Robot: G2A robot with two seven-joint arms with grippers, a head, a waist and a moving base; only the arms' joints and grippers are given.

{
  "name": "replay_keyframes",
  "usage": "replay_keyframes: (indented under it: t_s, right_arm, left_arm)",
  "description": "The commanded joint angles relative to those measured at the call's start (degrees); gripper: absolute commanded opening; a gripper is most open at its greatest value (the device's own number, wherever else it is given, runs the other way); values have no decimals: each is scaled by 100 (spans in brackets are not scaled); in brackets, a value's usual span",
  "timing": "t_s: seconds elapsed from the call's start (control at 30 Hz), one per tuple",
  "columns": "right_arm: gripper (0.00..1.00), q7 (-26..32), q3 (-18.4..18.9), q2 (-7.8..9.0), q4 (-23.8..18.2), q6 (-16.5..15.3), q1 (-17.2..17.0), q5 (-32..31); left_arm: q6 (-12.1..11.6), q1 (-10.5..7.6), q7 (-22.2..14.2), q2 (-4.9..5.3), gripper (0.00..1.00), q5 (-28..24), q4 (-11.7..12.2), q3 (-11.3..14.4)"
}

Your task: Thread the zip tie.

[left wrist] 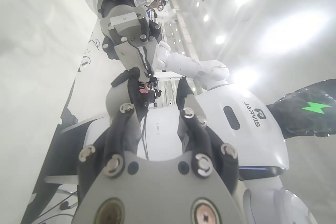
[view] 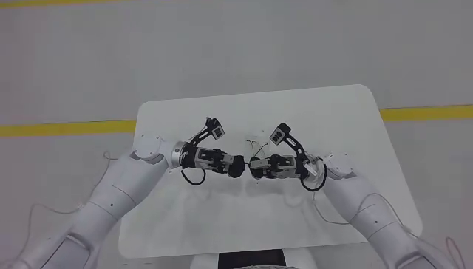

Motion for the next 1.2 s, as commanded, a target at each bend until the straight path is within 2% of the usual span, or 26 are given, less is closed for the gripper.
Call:
replay_keyframes:
  t_s: [0.0, 0.1, 0.37, 1.17]
  right_arm:
    - [0, -53, -6, -2, -12, -19, 2, -45]
    - [0, -110, 0, -1, -32, -43, -7, -96]
    - [0, -138, 42, 9, -70, -102, -37, -138]
    - [0, -350, 31, 28, -202, -113, -86, -457]
  left_arm:
    - [-5, -16, 0, 8, 21, -10, 5, 27]
    - [-14, -38, 0, 20, 17, -28, 20, 65]
    - [-12, -99, 0, 35, 15, -43, 104, 155]
    - [56, -216, 0, -19, 8, 16, 271, 295]
